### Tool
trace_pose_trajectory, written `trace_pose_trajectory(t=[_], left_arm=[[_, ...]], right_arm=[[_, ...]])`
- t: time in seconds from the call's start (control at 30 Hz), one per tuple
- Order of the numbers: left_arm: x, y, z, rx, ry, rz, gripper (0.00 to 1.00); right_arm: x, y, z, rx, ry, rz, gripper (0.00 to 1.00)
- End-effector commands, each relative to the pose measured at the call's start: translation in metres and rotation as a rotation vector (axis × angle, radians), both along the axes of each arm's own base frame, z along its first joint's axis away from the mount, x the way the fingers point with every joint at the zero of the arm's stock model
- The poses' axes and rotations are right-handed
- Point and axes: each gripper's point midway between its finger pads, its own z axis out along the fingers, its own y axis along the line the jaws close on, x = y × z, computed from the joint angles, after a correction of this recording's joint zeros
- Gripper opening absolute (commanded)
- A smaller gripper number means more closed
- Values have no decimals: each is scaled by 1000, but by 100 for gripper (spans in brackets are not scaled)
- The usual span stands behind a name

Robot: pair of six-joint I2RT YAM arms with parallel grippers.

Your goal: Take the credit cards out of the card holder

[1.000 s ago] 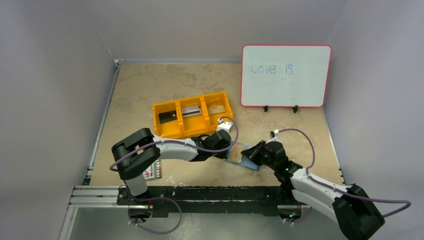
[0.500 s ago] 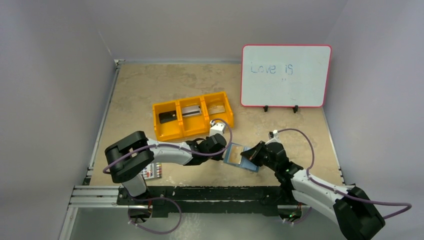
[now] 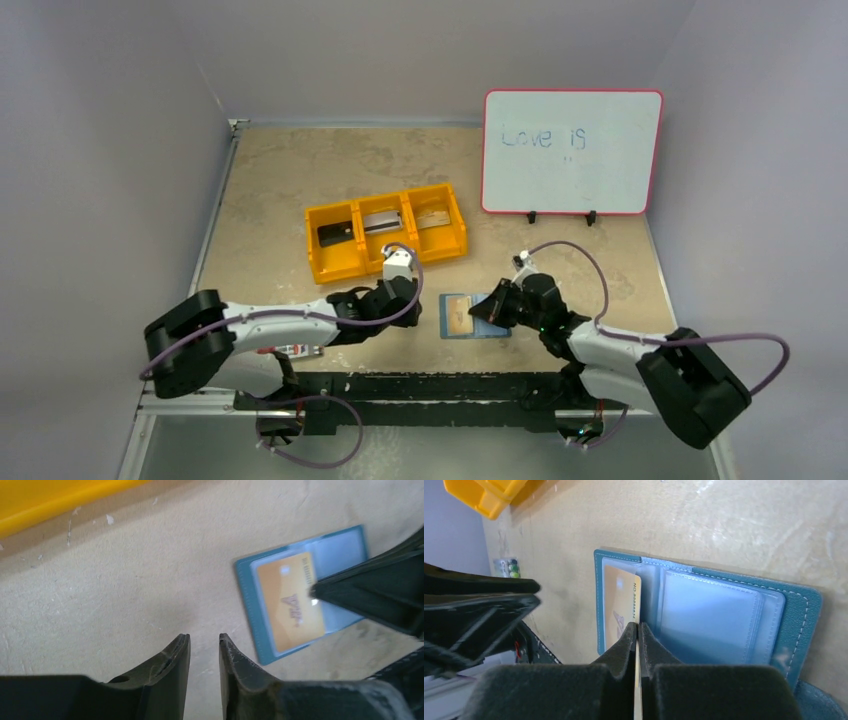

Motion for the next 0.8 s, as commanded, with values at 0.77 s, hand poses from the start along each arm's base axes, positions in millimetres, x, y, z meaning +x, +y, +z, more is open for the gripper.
trace_pose_trajectory(t=[0.77], left_arm=[[10, -86, 22, -303, -1, -98, 34]], right_arm=[[14, 26, 10, 17, -62, 131, 0]])
